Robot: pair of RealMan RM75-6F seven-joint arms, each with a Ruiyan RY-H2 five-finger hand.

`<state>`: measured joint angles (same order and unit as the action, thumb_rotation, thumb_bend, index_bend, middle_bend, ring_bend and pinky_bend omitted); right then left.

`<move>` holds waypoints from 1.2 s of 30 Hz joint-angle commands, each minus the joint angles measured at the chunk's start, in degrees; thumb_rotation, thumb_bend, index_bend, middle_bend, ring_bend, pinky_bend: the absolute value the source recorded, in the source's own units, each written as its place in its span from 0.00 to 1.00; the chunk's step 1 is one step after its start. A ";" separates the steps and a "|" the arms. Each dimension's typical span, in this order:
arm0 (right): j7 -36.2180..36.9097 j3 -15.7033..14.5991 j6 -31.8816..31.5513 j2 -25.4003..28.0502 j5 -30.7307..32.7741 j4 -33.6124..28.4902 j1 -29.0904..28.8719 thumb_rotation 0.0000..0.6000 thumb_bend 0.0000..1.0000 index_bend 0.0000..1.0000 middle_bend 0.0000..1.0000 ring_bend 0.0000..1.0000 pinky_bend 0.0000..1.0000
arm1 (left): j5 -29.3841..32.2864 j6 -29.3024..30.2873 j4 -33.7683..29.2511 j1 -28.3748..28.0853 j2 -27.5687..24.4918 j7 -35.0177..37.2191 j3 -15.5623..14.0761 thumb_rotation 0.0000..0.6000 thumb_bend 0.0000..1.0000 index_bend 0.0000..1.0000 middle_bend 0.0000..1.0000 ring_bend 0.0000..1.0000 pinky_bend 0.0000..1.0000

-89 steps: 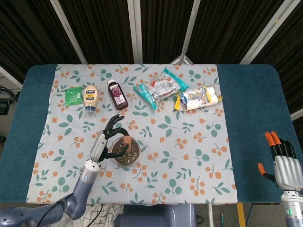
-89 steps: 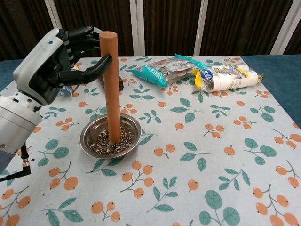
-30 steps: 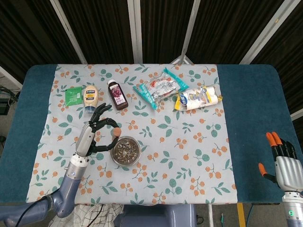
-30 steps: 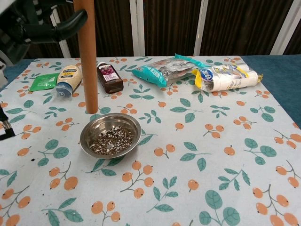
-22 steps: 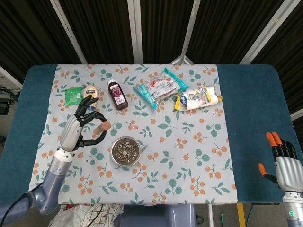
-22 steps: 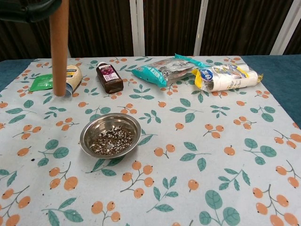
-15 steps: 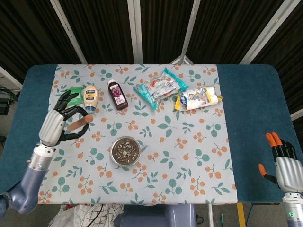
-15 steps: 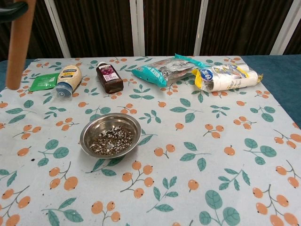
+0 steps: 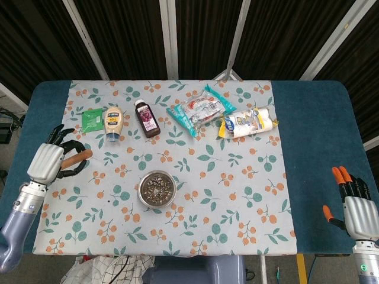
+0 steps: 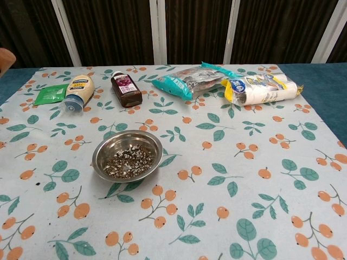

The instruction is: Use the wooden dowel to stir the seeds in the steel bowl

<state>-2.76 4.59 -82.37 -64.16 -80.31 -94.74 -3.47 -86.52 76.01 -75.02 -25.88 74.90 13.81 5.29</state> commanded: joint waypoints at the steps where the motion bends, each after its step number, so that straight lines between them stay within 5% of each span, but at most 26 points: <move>1: -0.03 -0.01 -0.06 0.01 0.01 -0.05 0.05 1.00 0.37 0.00 0.00 0.00 0.00 | 0.27 -2.83 3.23 -0.28 2.12 -1.60 -1.50 1.00 0.77 0.65 0.60 0.15 0.03; 10: 0.01 0.00 -0.23 0.10 -0.12 0.01 0.11 1.00 0.37 0.00 0.00 0.00 0.00 | 0.22 -7.07 7.85 -1.52 7.12 -5.01 -2.95 1.00 0.77 0.65 0.60 0.15 0.03; 22: 0.08 0.07 -0.16 0.29 0.18 -0.19 0.18 1.00 0.37 0.00 0.00 0.00 0.00 | -1.27 -8.39 6.19 -3.35 12.28 -8.50 -3.28 1.00 0.76 0.65 0.58 0.15 0.03; 32: 0.35 0.08 -0.15 0.45 0.11 -0.27 0.19 1.00 0.37 0.00 0.00 0.00 0.00 | -1.93 -8.53 2.95 -3.48 12.34 -8.45 -3.92 1.00 0.44 0.50 0.37 0.13 0.00; 36: 0.29 0.03 -0.13 0.45 0.06 -0.34 0.20 1.00 0.37 0.00 0.00 0.00 0.00 | -2.25 -7.93 2.44 -3.36 11.85 -7.61 -3.92 1.00 0.40 0.45 0.33 0.12 0.00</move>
<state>-2.48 4.63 -82.50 -63.71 -80.24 -95.07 -3.27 -88.72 67.98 -72.48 -29.27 86.83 6.11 1.35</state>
